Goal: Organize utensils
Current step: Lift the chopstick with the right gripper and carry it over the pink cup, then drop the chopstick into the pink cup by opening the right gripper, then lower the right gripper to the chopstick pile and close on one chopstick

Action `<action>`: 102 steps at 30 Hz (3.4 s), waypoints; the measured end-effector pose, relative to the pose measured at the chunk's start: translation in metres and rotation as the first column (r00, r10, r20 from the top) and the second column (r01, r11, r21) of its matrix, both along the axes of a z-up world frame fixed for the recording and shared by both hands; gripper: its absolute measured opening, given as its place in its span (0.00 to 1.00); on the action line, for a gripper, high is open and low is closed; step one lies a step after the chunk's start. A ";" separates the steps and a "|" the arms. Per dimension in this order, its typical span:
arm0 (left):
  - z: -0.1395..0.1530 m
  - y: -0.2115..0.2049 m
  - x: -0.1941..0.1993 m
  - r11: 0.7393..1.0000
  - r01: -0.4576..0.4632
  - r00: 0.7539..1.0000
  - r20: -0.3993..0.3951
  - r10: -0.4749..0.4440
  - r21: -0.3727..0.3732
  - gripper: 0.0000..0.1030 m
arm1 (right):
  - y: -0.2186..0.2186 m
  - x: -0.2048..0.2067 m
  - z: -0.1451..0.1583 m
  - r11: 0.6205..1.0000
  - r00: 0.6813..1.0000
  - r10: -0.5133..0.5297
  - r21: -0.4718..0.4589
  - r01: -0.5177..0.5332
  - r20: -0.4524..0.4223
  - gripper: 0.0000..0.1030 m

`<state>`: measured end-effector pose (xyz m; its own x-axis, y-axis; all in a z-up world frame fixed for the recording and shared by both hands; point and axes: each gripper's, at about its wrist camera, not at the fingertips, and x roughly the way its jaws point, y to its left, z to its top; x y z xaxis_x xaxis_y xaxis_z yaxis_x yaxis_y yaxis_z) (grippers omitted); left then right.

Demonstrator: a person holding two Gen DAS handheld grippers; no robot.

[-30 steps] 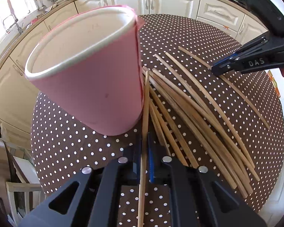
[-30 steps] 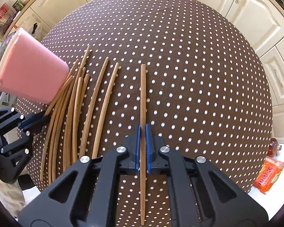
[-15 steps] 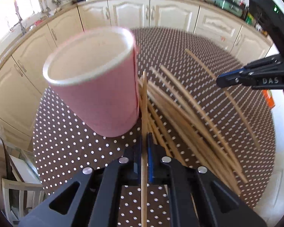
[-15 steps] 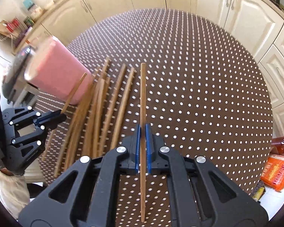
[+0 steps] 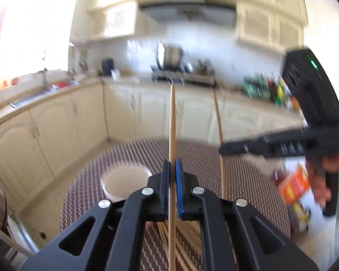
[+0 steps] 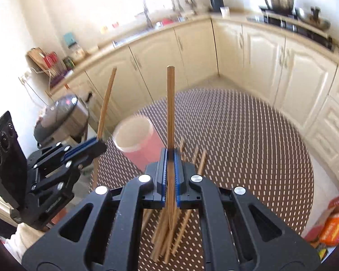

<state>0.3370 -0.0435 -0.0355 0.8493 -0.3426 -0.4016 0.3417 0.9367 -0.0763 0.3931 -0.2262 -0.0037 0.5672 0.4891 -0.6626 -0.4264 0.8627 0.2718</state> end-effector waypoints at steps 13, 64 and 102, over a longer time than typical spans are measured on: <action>0.045 0.036 0.051 0.952 -0.198 0.937 0.240 0.254 -0.234 0.06 | 0.065 0.019 0.050 0.996 0.972 -0.042 0.084 0.023 0.231 0.06; -0.023 0.033 0.003 0.990 -0.131 0.988 -0.081 0.135 0.049 0.41 | 0.039 -0.024 -0.017 0.996 0.990 -0.090 0.015 0.089 0.110 0.14; -0.148 0.000 0.040 0.988 0.067 0.891 -0.453 0.002 0.136 0.17 | 0.033 0.041 -0.161 0.991 0.957 -0.088 -0.124 0.056 -0.276 0.15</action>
